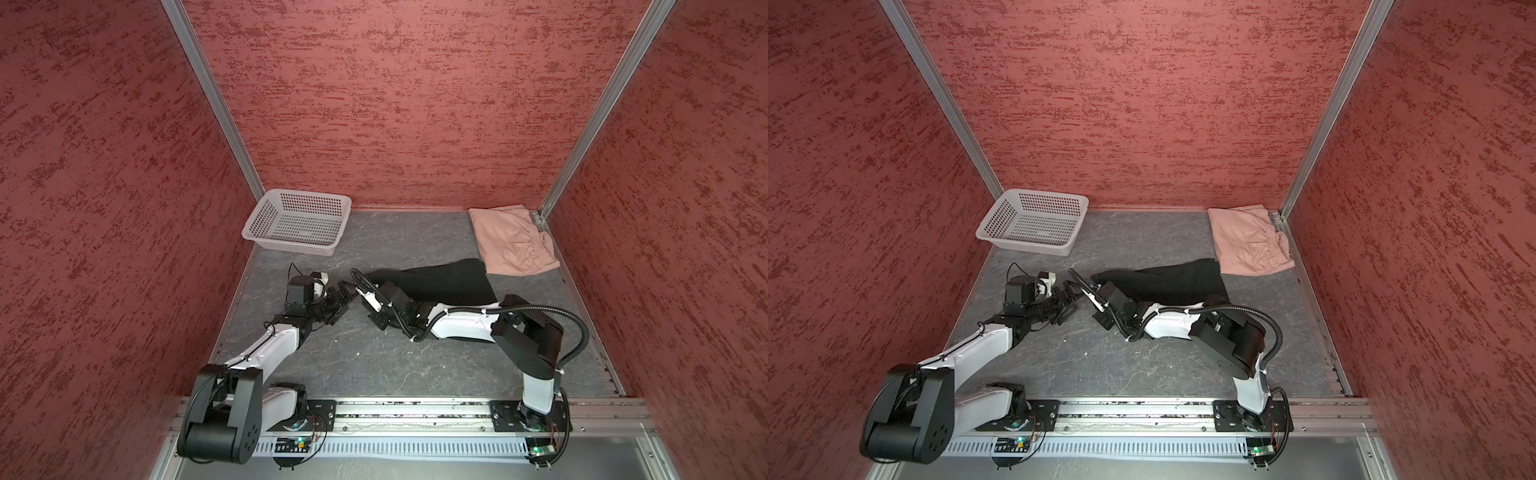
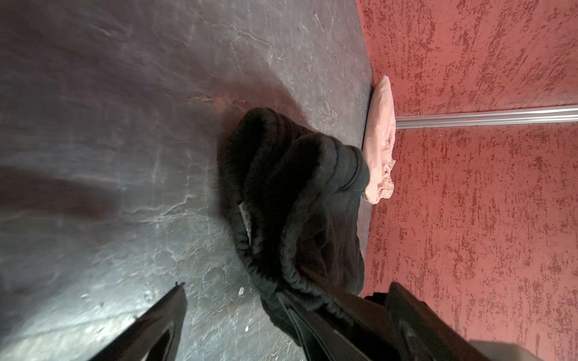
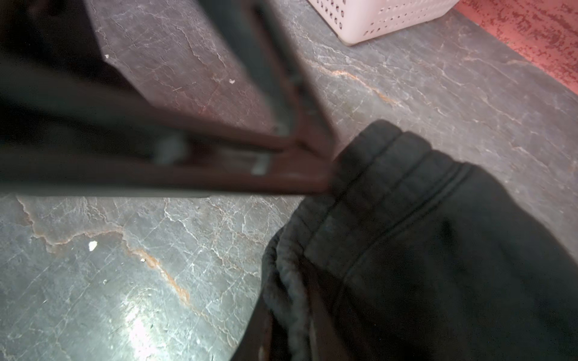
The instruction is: Fold and stack the shorts
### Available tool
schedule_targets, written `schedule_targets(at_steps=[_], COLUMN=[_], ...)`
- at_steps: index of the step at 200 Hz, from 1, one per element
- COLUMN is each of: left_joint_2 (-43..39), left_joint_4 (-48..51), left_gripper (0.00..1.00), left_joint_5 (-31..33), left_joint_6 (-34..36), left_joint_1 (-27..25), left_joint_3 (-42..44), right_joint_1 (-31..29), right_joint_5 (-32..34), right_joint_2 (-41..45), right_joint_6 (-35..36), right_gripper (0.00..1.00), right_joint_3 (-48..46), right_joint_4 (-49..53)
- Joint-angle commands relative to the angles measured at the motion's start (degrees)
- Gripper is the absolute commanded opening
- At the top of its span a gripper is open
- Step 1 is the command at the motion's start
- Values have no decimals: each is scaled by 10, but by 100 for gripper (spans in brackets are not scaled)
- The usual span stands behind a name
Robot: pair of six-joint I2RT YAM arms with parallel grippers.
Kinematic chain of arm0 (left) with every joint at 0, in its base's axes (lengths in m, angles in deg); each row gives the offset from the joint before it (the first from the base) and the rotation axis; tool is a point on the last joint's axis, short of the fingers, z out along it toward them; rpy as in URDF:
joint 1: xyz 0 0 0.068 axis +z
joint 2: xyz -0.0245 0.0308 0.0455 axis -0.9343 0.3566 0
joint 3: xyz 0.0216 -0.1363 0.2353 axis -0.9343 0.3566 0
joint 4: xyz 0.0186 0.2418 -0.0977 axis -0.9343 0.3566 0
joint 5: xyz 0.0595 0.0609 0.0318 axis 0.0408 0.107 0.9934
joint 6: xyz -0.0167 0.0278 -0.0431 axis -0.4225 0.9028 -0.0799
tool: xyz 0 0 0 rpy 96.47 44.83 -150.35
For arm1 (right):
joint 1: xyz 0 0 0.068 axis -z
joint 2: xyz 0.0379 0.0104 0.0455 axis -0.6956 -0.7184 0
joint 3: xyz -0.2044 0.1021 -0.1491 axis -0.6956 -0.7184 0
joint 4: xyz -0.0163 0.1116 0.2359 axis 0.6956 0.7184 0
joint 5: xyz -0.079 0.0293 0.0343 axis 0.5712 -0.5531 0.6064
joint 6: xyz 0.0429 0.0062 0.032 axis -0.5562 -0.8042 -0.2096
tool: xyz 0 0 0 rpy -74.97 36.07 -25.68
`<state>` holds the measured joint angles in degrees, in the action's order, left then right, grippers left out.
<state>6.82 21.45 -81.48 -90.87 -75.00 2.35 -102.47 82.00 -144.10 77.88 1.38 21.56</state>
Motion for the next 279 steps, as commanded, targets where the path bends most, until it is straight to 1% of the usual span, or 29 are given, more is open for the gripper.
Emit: schedule_targets(at_steps=[1,19,52,76,93,145,169,178,185,192,201,205,209,213,214,215,217,223,234,240,262,279], left_joint_2=[35,63,101,107,109,163,186,191,192,191,187,185,182,178,177,176,174,166,152,143,106,73], left_joint_4=[-104,-131,-126,-113,-111,-182,-207,-207,-204,-201,-193,-178,-166,-158,-156,-154,-148,-131,-88,-62,36,117], left_gripper=[99,99,99,99,99,100,89,81,72,62,49,45,39,34,33,32,31,27,25,25,24,25], left_joint_5=[13,16,16,16,28,33,29,28,28,28,30,31,33,35,36,36,38,42,52,58,80,103], left_joint_6=[-37,-54,-62,-64,-67,-73,-66,-61,-57,-54,-48,-45,-42,-38,-37,-36,-33,-26,-5,7,56,94], left_joint_1=[-14,-27,-52,-66,-75,-89,-91,-93,-94,-95,-96,-97,-97,-99,-99,-100,-100,-102,-105,-107,-108,-107], left_joint_3=[3,5,-9,-11,-7,-11,-23,-28,-32,-35,-40,-43,-46,-49,-50,-51,-52,-58,-71,-79,-109,-135], right_joint_1=[-3,-3,-3,-3,-3,-3,-3,-4,-4,-4,-4,-4,-5,-4,-4,-4,-4,-4,-3,0,29,83], right_joint_5=[-16,-16,-6,-5,-6,-19,-35,-40,-43,-46,-52,-55,-57,-59,-61,-61,-64,-69,-73,-77,-95,-102], right_joint_2=[16,20,24,24,24,33,48,53,56,60,66,70,74,78,80,80,86,97,122,141,214,258], right_joint_6=[-10,-10,-4,-2,-3,-8,-16,-17,-18,-20,-23,-24,-28,-32,-35,-35,-40,-50,-71,-83,-141,-212], right_gripper=[0,0,0,0,0,0,0,0,1,10,18,24,31,40,43,43,47,53,60,62,62,58], right_joint_3=[-11,-17,-20,-19,-17,-22,-35,-38,-41,-45,-50,-53,-55,-58,-59,-59,-61,-68,-81,-89,-130,-152], right_joint_4=[-43,-52,-57,-64,-71,-84,-89,-86,-85,-85,-86,-86,-87,-86,-87,-87,-87,-90,-97,-99,-96,-60])
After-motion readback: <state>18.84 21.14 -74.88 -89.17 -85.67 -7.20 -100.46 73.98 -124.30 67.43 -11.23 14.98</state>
